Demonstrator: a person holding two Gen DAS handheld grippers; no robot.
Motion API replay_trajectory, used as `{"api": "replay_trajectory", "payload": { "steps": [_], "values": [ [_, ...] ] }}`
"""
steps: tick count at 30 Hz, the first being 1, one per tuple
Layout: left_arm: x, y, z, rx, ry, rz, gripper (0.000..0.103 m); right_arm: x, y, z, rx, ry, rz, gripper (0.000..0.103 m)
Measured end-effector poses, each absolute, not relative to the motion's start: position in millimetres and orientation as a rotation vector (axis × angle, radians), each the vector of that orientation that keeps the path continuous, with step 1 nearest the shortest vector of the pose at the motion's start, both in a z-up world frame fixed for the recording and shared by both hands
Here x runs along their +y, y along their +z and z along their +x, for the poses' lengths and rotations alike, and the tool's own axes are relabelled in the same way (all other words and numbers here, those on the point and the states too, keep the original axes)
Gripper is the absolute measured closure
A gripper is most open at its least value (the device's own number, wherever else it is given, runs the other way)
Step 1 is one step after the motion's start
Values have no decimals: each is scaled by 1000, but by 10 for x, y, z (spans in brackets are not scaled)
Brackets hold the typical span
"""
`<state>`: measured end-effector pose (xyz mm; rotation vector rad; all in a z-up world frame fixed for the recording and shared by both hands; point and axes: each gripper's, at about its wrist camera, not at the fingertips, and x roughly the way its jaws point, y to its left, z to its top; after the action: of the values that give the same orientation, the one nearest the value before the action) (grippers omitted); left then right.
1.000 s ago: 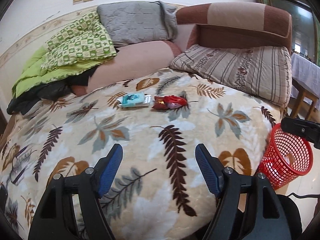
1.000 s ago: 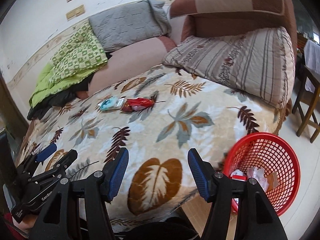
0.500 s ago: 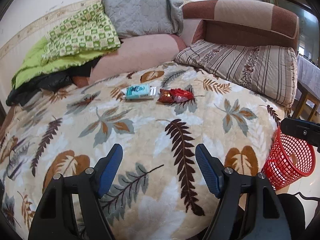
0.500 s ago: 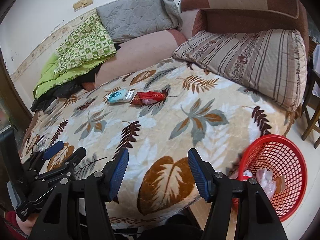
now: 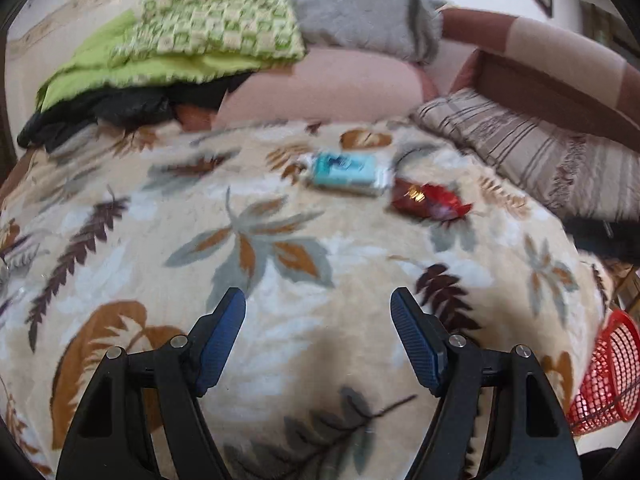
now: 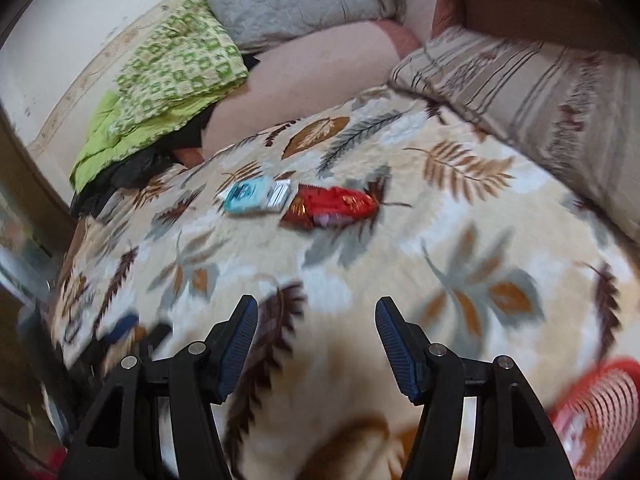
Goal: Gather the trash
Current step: 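Move the right tool to the bed and grasp the large red wrapper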
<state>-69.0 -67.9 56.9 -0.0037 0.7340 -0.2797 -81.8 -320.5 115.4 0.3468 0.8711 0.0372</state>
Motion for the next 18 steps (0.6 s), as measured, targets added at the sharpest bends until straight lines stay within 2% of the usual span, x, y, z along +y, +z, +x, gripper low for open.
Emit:
{"api": "replay_trajectory", "payload": {
  "steps": [2, 7, 14, 18],
  "values": [
    [-659, 524, -627, 751, -280, -26, 29, -3263, 1083, -506, 893, 38, 387, 41],
    [-634, 495, -520, 755, -264, -40, 29, -3507, 701, 333, 984, -9, 591, 41],
    [-612, 438, -442, 796, -281, -75, 29, -3557, 323, 784, 1054, -132, 802, 37],
    [-639, 432, -443, 800, -288, -68, 29, -3411, 331, 1002, 1061, -125, 764, 37]
  ]
}}
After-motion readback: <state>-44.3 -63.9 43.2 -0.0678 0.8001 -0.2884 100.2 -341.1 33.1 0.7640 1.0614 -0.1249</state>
